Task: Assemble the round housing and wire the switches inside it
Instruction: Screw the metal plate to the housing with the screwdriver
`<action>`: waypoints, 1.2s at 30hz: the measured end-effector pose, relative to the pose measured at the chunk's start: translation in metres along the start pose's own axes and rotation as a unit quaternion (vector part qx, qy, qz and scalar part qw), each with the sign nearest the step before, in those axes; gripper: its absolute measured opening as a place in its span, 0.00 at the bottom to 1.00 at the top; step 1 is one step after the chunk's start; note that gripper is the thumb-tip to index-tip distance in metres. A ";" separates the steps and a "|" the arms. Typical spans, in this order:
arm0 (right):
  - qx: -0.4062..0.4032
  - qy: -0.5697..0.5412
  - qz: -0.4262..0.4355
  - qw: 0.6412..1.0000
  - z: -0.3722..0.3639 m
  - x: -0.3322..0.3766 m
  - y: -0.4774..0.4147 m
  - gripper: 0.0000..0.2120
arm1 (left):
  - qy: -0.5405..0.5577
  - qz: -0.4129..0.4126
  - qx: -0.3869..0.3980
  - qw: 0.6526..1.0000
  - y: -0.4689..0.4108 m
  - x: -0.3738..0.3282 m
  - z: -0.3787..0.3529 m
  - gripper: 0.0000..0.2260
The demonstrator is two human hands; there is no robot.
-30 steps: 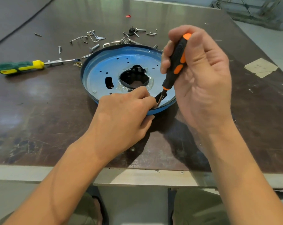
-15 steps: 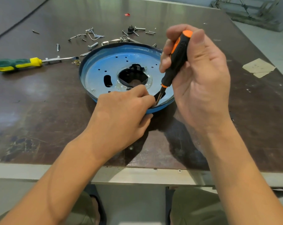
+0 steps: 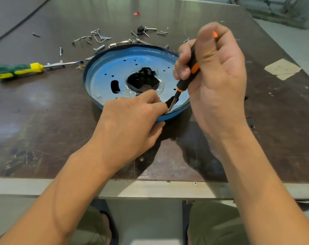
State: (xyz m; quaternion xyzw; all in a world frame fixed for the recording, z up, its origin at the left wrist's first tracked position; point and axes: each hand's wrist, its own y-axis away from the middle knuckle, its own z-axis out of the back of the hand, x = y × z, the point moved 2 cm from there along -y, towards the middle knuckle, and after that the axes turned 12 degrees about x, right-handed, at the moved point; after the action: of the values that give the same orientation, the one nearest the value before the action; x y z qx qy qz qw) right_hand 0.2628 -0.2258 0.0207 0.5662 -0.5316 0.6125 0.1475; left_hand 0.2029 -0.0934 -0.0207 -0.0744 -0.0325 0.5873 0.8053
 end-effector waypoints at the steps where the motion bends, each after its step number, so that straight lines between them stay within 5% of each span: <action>1: 0.007 -0.018 -0.004 1.000 0.001 0.001 0.000 0.10 | 0.000 0.000 0.000 1.000 0.000 0.000 0.000 0.12; 4: 0.034 -0.021 -0.008 0.999 0.001 0.001 0.000 0.15 | 0.001 0.000 0.001 1.000 0.000 0.001 -0.001 0.12; 13: -0.013 0.009 -0.023 1.000 0.003 0.000 -0.002 0.05 | 0.002 0.002 -0.005 1.000 0.001 -0.001 0.000 0.12; 19: 0.040 0.022 -0.003 0.999 -0.006 0.001 0.001 0.02 | 0.009 0.001 -0.010 1.000 0.000 0.001 0.000 0.13; 23: 0.052 0.003 -0.013 0.999 -0.007 0.000 0.000 0.18 | 0.010 0.000 -0.006 1.000 0.000 0.001 -0.002 0.14; 32: 0.037 0.025 0.008 0.999 -0.019 0.002 0.002 0.02 | 0.011 -0.004 -0.013 1.000 0.001 -0.001 0.000 0.14; 36: -0.005 0.029 0.028 0.999 -0.014 0.004 0.001 0.07 | 0.010 -0.002 -0.010 1.000 0.001 0.000 0.000 0.13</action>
State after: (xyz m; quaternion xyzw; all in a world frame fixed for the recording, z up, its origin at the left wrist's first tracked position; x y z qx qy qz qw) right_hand 0.2533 -0.2168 0.0260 0.5322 -0.5457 0.6298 0.1492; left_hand 0.2025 -0.0930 -0.0205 -0.0889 -0.0304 0.5843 0.8061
